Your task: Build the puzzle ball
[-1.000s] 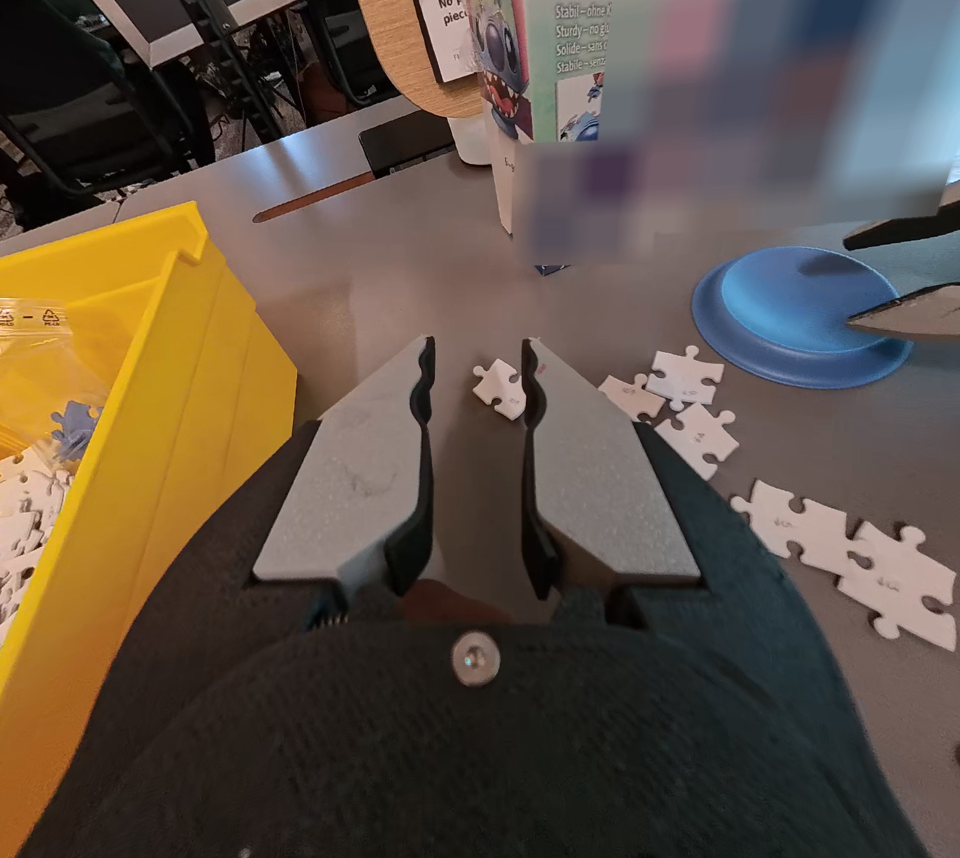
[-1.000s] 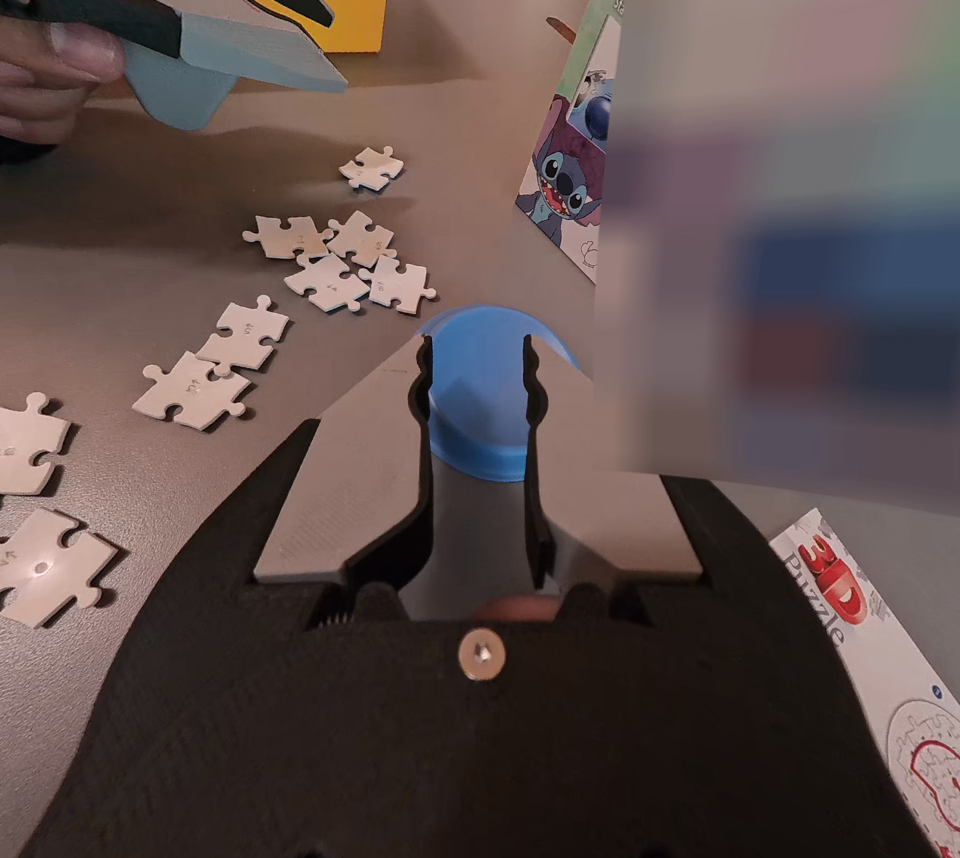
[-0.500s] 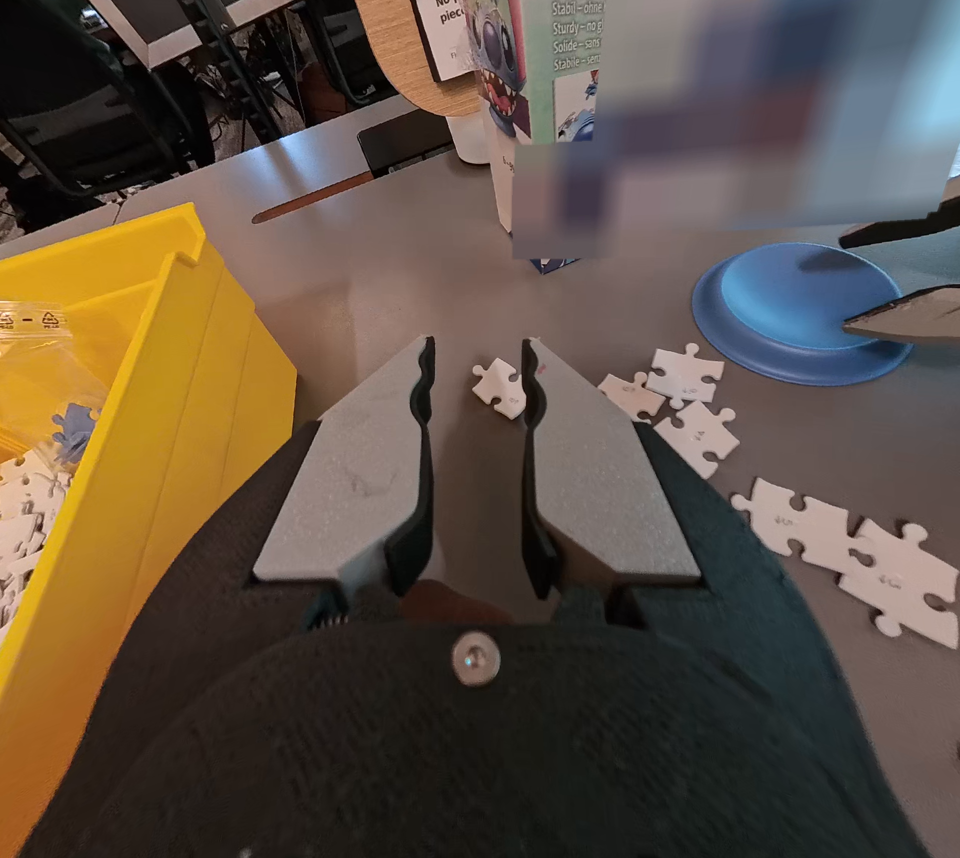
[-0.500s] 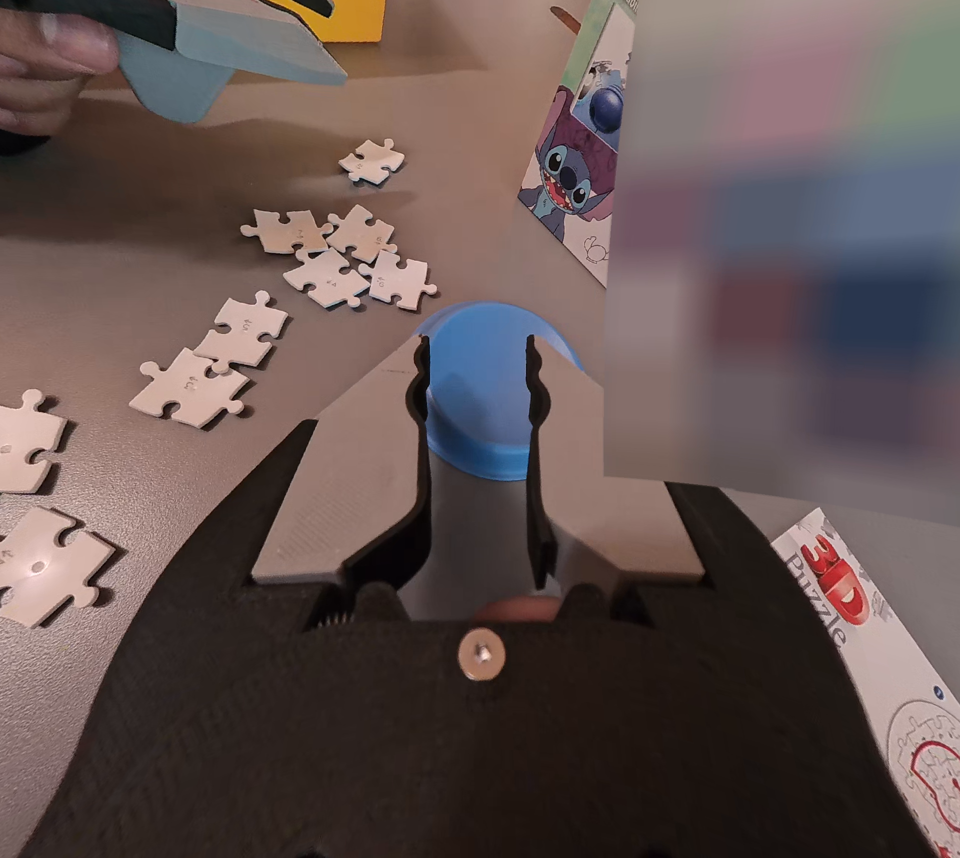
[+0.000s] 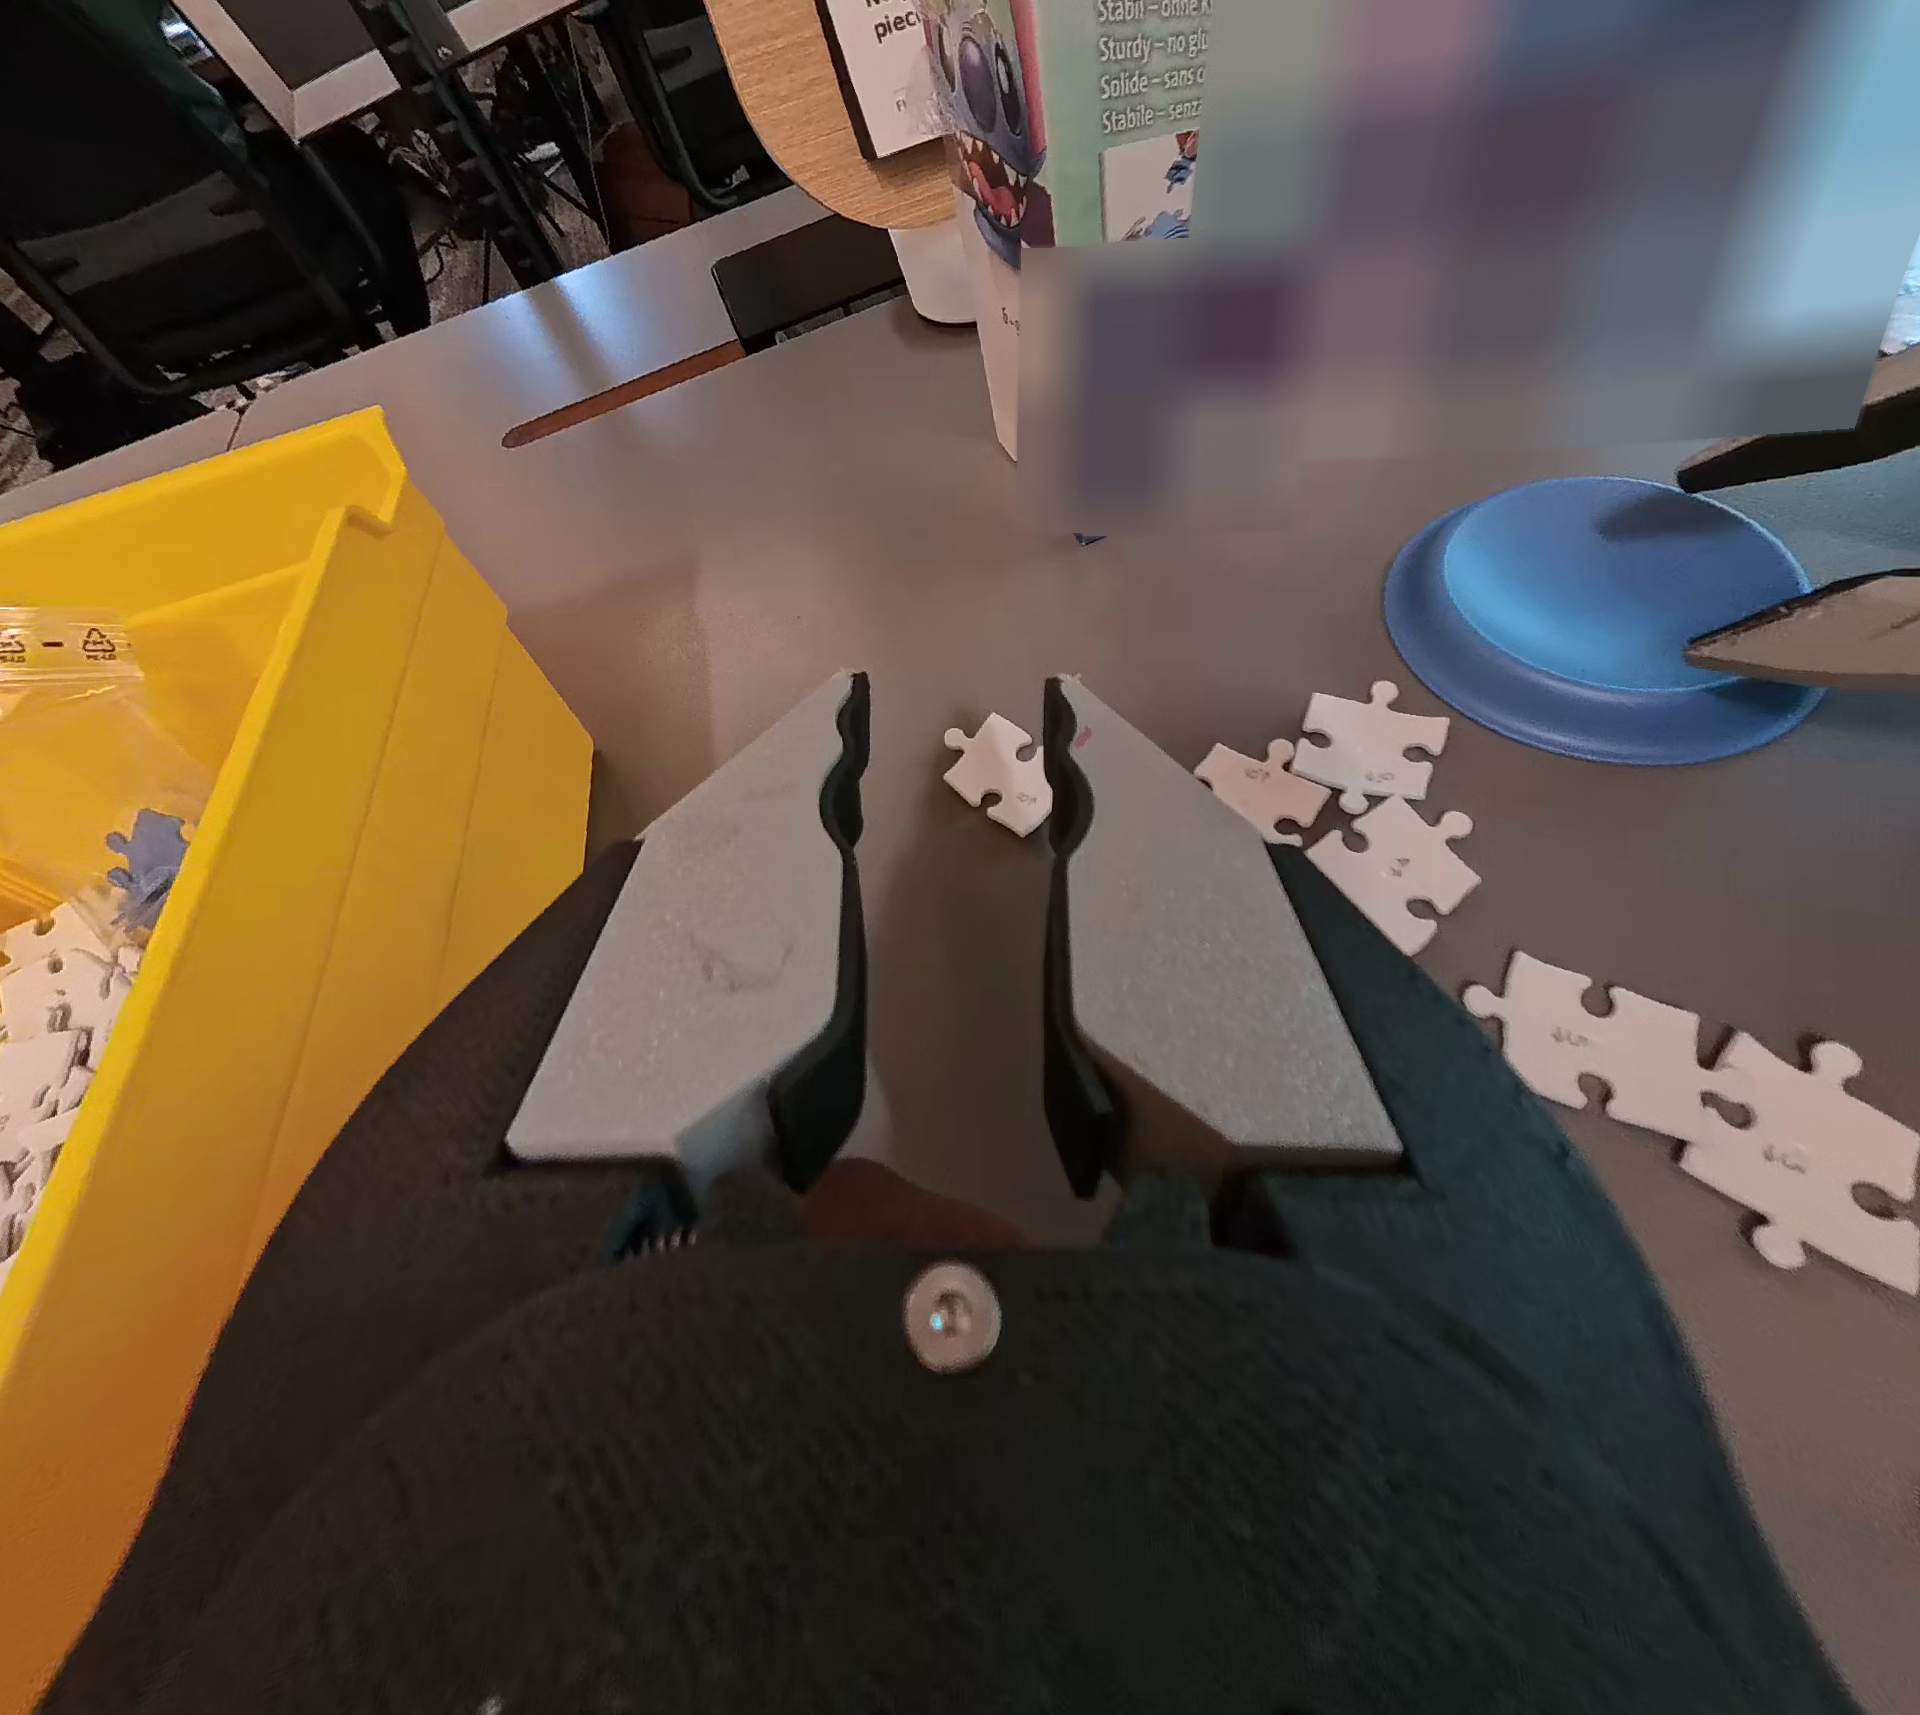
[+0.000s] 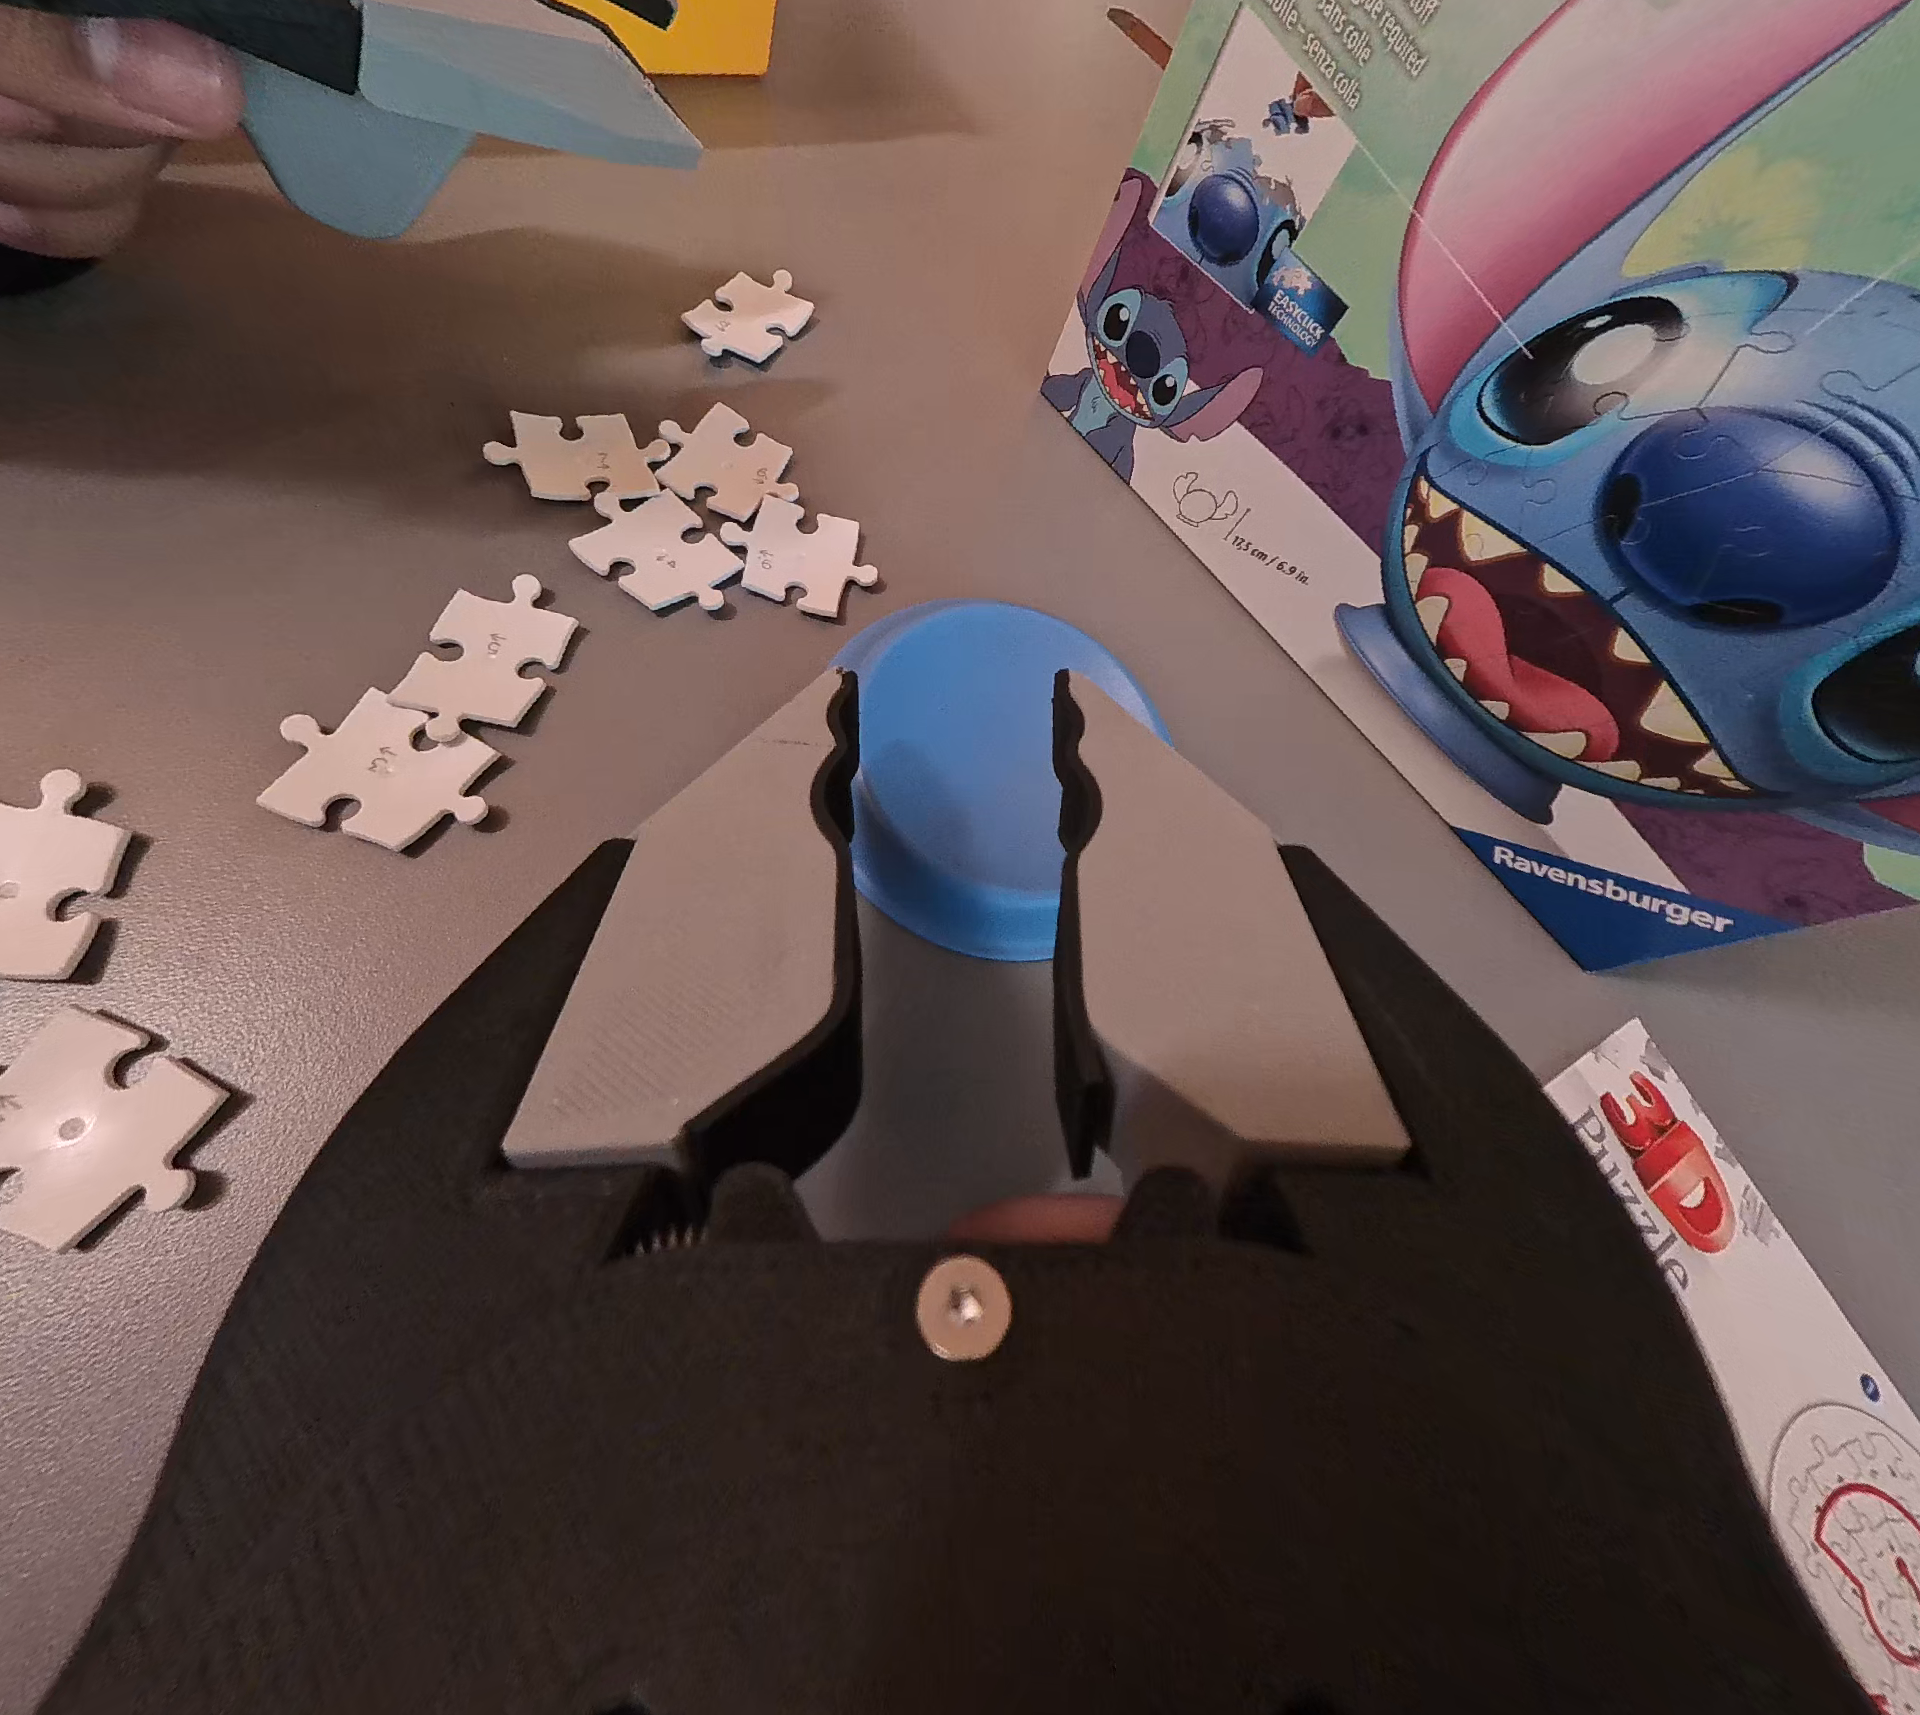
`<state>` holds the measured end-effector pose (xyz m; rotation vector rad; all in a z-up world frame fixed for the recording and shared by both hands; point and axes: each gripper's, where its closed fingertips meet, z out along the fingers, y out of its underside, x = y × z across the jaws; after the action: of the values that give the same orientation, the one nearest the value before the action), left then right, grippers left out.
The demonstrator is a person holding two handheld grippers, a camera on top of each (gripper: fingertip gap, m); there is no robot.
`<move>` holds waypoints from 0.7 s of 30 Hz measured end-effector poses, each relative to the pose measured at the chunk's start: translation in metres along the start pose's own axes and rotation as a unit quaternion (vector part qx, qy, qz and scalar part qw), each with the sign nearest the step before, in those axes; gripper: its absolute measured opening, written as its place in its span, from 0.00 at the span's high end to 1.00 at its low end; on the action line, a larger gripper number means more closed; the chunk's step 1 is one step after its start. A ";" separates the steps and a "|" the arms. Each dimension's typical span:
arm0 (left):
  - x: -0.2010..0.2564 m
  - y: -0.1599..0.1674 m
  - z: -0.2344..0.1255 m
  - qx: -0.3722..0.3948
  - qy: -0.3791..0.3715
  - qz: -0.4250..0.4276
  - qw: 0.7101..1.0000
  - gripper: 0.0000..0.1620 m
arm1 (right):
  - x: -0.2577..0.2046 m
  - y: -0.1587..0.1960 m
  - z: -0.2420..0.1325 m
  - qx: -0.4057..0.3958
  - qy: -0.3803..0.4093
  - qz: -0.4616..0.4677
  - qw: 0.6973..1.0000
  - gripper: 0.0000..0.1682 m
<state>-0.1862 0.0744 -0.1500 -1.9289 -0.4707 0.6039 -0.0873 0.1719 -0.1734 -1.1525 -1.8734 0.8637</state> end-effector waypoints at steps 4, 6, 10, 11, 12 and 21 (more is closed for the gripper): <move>0.000 0.000 0.000 -0.001 0.000 0.001 1.000 0.81 | 0.000 0.000 0.000 0.000 0.000 0.000 1.000 0.80; 0.000 0.000 0.000 -0.001 -0.001 0.001 1.000 0.81 | 0.000 0.000 0.000 0.000 0.000 0.000 1.000 0.80; -0.001 0.001 0.000 -0.001 -0.001 0.001 1.000 0.81 | 0.000 0.000 0.000 0.000 0.000 0.000 1.000 0.80; -0.001 0.001 0.000 -0.001 -0.001 0.001 1.000 0.81 | 0.000 0.000 0.000 0.000 0.000 0.000 1.000 0.80; -0.001 0.001 0.000 -0.001 -0.001 0.000 1.000 0.81 | 0.000 0.000 0.000 0.000 0.000 0.000 1.000 0.80; 0.000 0.001 0.001 -0.003 -0.002 0.003 1.000 0.81 | 0.000 0.000 0.000 0.000 0.001 -0.004 1.000 0.80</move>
<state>-0.1868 0.0742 -0.1514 -1.9351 -0.4696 0.6100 -0.0874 0.1714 -0.1737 -1.1454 -1.8749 0.8573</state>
